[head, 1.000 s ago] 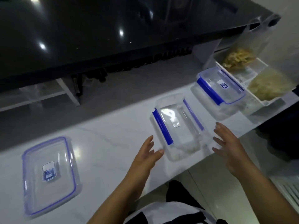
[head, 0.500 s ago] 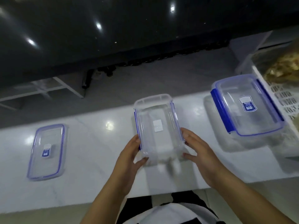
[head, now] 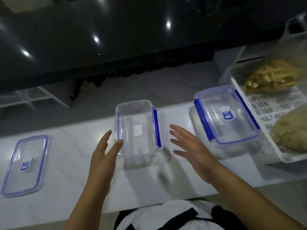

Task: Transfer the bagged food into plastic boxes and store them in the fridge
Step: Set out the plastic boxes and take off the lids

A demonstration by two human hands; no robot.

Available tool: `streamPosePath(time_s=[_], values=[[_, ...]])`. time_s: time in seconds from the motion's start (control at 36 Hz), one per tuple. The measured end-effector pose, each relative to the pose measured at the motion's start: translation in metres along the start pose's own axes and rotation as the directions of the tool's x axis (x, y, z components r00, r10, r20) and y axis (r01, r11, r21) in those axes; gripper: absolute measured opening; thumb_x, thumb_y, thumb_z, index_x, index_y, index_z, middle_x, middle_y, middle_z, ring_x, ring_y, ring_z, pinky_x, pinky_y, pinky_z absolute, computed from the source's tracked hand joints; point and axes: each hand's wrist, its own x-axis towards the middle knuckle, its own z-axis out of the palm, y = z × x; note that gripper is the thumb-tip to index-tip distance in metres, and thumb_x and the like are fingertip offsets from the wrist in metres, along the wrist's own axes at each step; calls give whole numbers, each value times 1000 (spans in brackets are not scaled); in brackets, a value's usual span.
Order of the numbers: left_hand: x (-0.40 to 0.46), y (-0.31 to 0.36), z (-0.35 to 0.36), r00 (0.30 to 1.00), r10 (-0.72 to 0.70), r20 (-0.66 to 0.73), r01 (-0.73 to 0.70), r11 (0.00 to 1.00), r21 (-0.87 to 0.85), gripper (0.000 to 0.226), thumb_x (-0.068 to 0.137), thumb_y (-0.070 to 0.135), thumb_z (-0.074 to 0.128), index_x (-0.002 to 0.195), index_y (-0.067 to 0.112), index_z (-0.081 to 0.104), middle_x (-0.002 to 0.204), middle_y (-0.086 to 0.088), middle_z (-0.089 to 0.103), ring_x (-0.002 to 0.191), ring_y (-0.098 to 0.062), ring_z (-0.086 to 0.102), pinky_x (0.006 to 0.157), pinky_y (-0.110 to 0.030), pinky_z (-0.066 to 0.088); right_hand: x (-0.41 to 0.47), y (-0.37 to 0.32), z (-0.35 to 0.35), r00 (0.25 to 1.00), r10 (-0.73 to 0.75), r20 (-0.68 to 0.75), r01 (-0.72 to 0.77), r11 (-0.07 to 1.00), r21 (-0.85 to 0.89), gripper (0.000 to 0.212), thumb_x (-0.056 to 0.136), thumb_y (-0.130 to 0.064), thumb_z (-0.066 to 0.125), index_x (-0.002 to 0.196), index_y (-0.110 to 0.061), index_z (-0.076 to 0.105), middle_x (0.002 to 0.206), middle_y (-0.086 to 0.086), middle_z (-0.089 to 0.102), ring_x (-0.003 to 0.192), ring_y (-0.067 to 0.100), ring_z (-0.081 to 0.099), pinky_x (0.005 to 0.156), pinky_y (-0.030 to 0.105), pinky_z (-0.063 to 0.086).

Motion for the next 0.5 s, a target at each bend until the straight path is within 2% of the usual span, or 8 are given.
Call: streamPosePath(time_s=[0.06, 0.08, 0.14, 0.19, 0.25, 0.31, 0.39, 0.5], values=[[-6, 5, 11, 985, 173, 26, -174, 985, 10, 44, 96, 29, 63, 133, 52, 54, 128, 30, 54, 103, 19, 57, 74, -5, 47, -7, -9, -26, 984, -144, -104, 127, 980, -155, 48, 82, -70, 60, 127, -55, 54, 145, -23, 49, 132, 0, 47, 107, 32, 41], [-8, 7, 18, 973, 216, 76, -217, 976, 3, 44, 96, 26, 63, 129, 55, 56, 126, 32, 56, 105, 20, 56, 70, -3, 46, -9, -12, -41, 959, -229, -168, 174, 942, -287, 52, 83, -67, 59, 133, -53, 52, 146, -23, 47, 134, -1, 44, 108, 30, 38], [-13, 12, 39, 956, 206, 206, -207, 978, -19, 43, 96, 29, 63, 126, 60, 57, 129, 30, 57, 116, 10, 55, 76, -9, 46, -10, -13, -74, 888, -396, -235, 169, 754, -635, 61, 89, -56, 61, 145, -40, 45, 155, -16, 39, 143, 7, 33, 116, 33, 29], [-20, 15, 66, 925, 131, 356, -131, 991, -24, 43, 96, 33, 63, 126, 62, 53, 134, 26, 55, 124, 0, 53, 87, -20, 51, -7, -9, -104, 868, -437, -236, 28, 517, -855, 67, 93, -50, 59, 152, -30, 35, 163, -4, 24, 152, 19, 15, 121, 41, 15], [-28, 14, 95, 871, 65, 488, -80, 997, 11, 50, 95, 33, 65, 134, 59, 46, 144, 22, 48, 128, -2, 49, 99, -31, 48, -3, -1, -124, 908, -321, -270, -113, 433, -894, 73, 94, -55, 52, 156, -27, 25, 167, -1, 10, 154, 23, 1, 122, 43, 6], [-35, 12, 118, 825, 10, 565, -29, 999, 25, 58, 94, 32, 67, 141, 53, 42, 149, 19, 44, 129, -4, 48, 103, -33, 45, 2, 12, -132, 928, -276, -248, -150, 331, -931, 79, 95, -62, 42, 159, -27, 11, 168, -1, -2, 153, 22, -11, 122, 43, -2], [-39, 12, 144, 818, -57, 572, 48, 998, 31, 61, 94, 30, 68, 146, 44, 40, 152, 11, 44, 132, -14, 49, 110, -41, 45, 6, 29, -132, 922, -327, -209, -148, 201, -968, 82, 94, -69, 23, 158, -28, -6, 166, -3, -15, 151, 23, -21, 121, 45, -10], [-40, 17, 167, 824, -130, 552, 165, 986, -15, 59, 94, 33, 67, 147, 35, 41, 153, 3, 44, 132, -24, 51, 108, -46, 48, 1, 44, -119, 909, -356, -216, -170, 155, -973, 83, 93, -73, 17, 156, -28, -13, 165, -1, -20, 150, 26, -24, 115, 43, -18]])
